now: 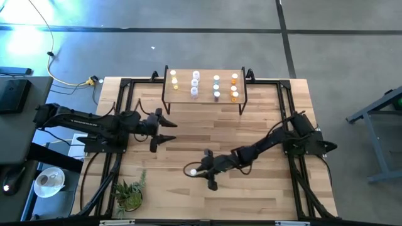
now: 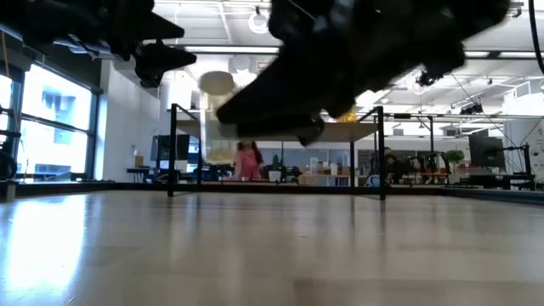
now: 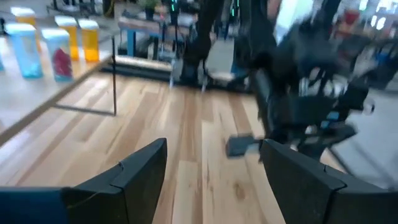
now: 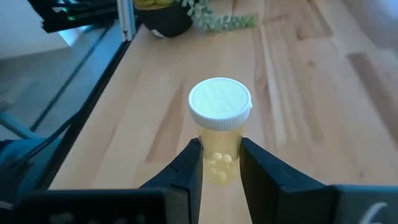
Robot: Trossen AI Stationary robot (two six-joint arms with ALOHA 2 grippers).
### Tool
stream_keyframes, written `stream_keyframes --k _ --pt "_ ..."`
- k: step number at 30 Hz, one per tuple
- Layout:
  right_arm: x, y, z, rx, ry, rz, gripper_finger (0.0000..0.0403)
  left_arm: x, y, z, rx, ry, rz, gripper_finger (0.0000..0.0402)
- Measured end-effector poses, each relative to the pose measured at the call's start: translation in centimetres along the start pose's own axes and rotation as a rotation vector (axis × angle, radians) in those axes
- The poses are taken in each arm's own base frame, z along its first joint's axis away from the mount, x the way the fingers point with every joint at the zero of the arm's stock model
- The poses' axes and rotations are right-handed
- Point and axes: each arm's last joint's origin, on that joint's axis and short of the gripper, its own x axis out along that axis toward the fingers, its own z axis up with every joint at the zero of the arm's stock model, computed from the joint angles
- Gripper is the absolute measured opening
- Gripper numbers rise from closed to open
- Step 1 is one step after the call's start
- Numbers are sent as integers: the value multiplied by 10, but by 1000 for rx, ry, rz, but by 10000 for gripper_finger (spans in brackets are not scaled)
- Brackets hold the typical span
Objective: Pick and place medicine bottles onto shelf by color
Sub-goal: Put the yellow pill bottle on the shelf aligned with the yellow pill bottles
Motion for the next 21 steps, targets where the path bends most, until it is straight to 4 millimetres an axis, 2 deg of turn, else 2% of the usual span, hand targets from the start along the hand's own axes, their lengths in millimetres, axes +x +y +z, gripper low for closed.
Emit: stream_keyframes --k 8,21 --pt "9 -7 39 -73 27 -55 79 14 -10 -2 125 162 4 252" --pt "9 -44 58 -51 -15 -153 79 19 -34 -6 156 221 -102 252"
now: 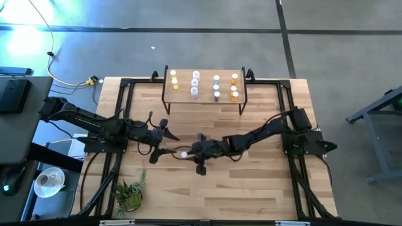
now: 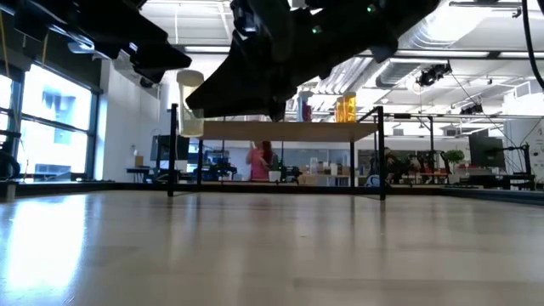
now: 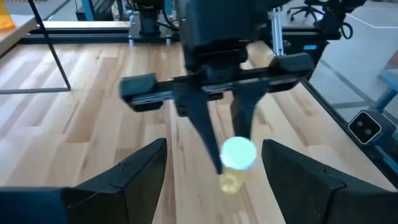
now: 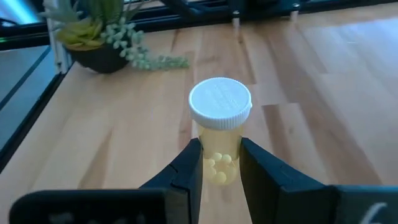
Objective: Pick and place medicine bottles onto shelf by color
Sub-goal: Put the yellow pill bottle on the shelf aligned with the yellow pill bottles
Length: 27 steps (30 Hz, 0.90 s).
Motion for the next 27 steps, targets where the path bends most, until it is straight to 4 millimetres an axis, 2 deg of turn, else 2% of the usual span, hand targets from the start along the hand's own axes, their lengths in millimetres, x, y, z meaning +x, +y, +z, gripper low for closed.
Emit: stream_keyframes --k 13,19,27 --pt "2 -21 11 25 -72 4 79 0 0 1 -17 -15 1 252" --pt "1 -22 17 30 -122 14 79 0 0 1 -18 -15 1 252" --pt "-9 -22 31 35 -180 11 79 0 0 2 -19 -17 3 252"
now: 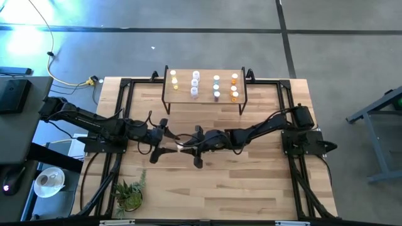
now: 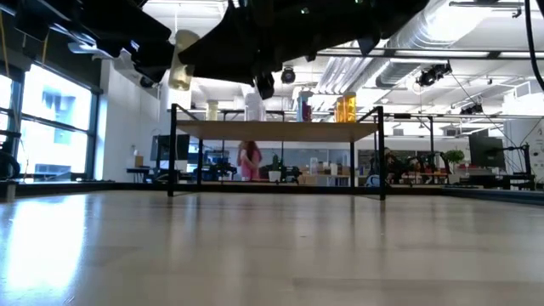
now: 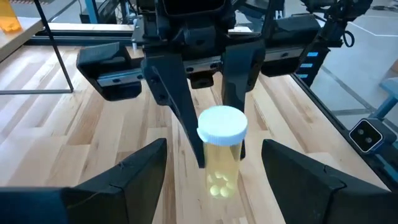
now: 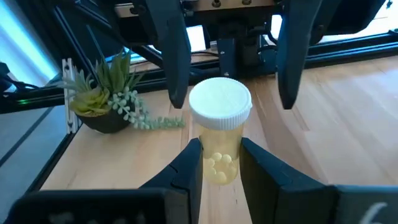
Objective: Pick and place medicine bottles onto shelf by color
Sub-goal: Put the yellow pill bottle on the shelf aligned with the yellow pill bottles
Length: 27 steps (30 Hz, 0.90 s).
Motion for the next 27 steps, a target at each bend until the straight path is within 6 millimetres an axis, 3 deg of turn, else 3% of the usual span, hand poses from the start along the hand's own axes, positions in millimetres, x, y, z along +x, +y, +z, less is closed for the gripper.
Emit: stream_keyframes --k 27 --pt "-2 0 11 -18 -87 2 79 -1 2 11 -12 -119 73 252"
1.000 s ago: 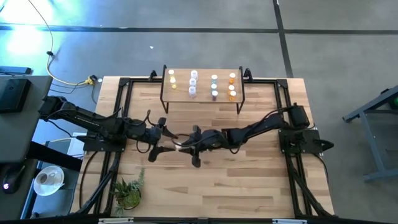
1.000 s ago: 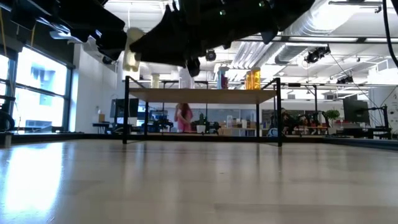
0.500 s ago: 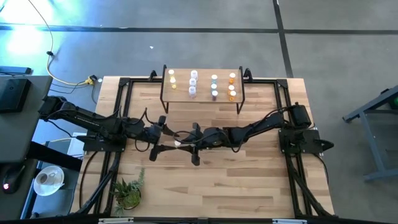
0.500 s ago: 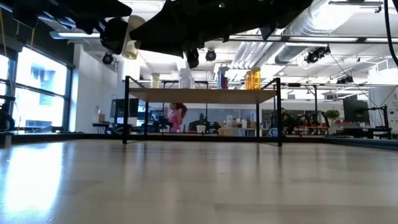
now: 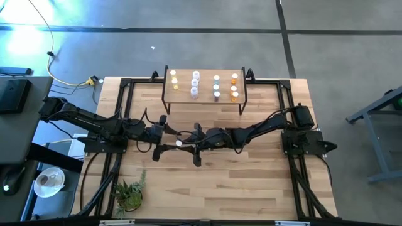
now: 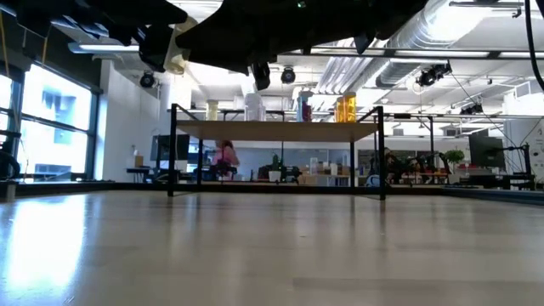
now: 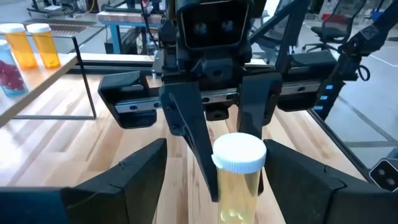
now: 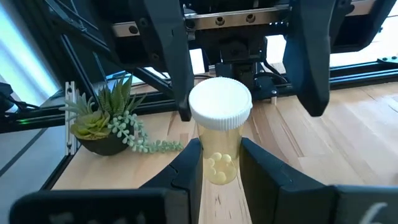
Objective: Pick and place medicine bottles onto shelf by color
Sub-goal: Put the yellow pill bottle on the shelf aligned with the yellow pill bottles
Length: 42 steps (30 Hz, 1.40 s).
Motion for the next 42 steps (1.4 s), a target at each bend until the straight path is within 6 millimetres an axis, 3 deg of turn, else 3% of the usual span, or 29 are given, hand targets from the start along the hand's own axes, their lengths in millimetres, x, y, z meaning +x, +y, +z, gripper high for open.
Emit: stream_keyframes --k 6,17,30,42 --pt "0 0 0 0 0 0 79 0 0 0 -15 0 -1 245" --pt "0 0 0 -17 0 -2 79 0 -1 0 -15 6 -16 179" --pt "0 -1 0 -19 1 -3 79 0 -1 0 -14 5 -34 134" --pt "0 -5 0 -17 6 -7 79 0 -1 -1 -13 6 -35 116"
